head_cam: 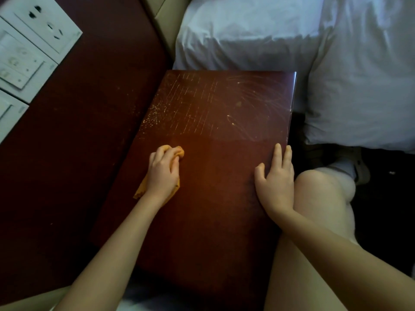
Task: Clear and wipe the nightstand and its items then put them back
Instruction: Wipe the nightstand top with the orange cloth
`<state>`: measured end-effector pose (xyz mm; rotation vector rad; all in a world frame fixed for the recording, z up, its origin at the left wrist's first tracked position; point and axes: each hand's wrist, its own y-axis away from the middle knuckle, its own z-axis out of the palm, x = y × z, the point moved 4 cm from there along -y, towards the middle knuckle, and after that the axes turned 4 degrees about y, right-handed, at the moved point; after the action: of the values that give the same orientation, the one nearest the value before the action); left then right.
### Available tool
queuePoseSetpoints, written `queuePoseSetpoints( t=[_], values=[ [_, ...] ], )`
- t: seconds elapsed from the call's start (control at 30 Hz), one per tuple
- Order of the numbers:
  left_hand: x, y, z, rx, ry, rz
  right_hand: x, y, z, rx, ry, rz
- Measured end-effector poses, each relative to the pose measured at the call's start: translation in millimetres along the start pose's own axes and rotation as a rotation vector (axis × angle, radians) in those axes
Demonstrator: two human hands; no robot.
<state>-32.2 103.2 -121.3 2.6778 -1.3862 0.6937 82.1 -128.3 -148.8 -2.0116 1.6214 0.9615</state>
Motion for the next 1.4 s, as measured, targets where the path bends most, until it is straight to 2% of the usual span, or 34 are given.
queuePoseSetpoints(
  t=[0.2, 0.27, 0.33, 0.6, 0.67, 0.8, 0.97, 1.03, 1.2, 1.27, 1.4],
  values=[
    [-13, -25, -7, 0.181, -0.015, -0.322, 1, 0, 0, -0.007, 0.01, -0.001],
    [-5, -35, -3, 0.192, -0.019, -0.361, 1, 0, -1, -0.006, 0.006, 0.001],
    [4, -38, 2, 0.175, -0.01, -0.325, 0, 0, 0, -0.008, 0.005, 0.004],
    [13, 5, 4, -0.02, 0.016, 0.007, 0, 0, 0, -0.006, 0.001, 0.008],
    [0, 11, -3, -0.002, 0.005, -0.02, 0, 0, 0, -0.004, 0.002, 0.004],
    [-25, 0, -15, 0.116, -0.013, -0.207, 0, 0, 0, -0.002, 0.003, 0.0],
    [-15, -24, -9, 0.215, -0.031, -0.371, 1, -1, 0, -0.006, 0.015, 0.008],
    [-4, -28, -3, 0.204, -0.019, -0.341, 0, 0, 0, -0.009, 0.015, 0.011],
    [11, -11, 4, 0.046, 0.02, -0.075, -1, 0, -1, -0.016, 0.015, 0.006],
    [4, 2, 1, 0.01, 0.017, -0.02, -1, 0, -1, -0.014, 0.018, 0.005],
    [-26, 12, -14, 0.103, -0.001, -0.148, -1, 0, 0, -0.011, 0.019, 0.004]
  ],
)
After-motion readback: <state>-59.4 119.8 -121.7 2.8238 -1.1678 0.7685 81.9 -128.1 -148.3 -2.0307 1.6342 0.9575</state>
